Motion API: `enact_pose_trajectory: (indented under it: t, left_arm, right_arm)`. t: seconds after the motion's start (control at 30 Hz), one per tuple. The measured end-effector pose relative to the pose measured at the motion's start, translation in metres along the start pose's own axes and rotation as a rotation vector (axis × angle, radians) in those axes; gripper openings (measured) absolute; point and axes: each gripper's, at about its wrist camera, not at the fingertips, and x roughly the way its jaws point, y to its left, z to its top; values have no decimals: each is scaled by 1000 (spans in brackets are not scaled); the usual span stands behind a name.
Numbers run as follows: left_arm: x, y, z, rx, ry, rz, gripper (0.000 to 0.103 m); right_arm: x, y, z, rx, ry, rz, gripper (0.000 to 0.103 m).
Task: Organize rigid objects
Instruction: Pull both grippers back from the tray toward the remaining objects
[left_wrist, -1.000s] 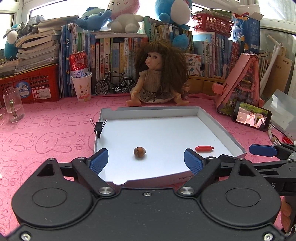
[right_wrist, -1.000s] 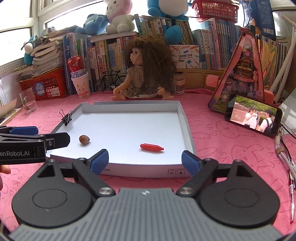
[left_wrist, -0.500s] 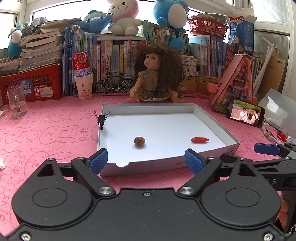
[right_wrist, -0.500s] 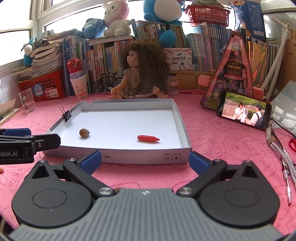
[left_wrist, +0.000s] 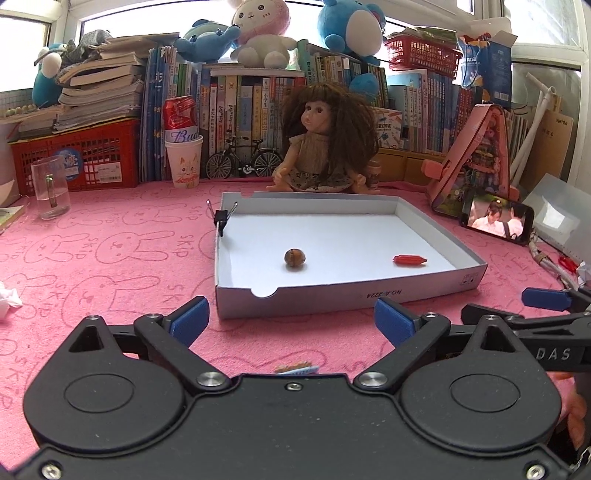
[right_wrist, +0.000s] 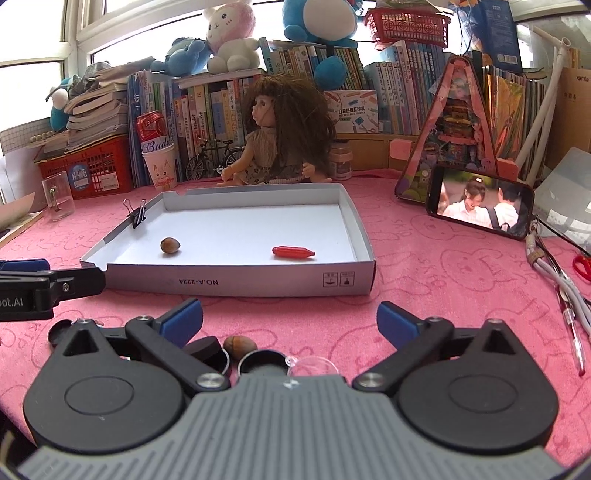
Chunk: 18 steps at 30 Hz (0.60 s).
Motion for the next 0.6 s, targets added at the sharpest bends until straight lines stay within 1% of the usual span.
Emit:
enact_pose_trajectory:
  t: [0.1,0.23,0.33,0.47,0.6]
  left_arm:
    - [-7,0,-11,4,-32,29,96]
    - [-14,-4,-24,28,-50,27,96]
    - [-19,-5,-31,34,-58,27,96]
    - [-25,1,-41,-2,-66,8,97]
    - [-28,9,-47,-40,-57,18,97]
  right_arm:
    - [-2,-2,-6,5,-10,-16,103]
    - [-4,-1,-14,-6,-19,-43,103]
    - [-4,-1,-18,-10,-13,-46,103]
    - [-4,-2,-25,-14,10,-23,103]
    - [-5,-1,-31,-24,20,-17,103]
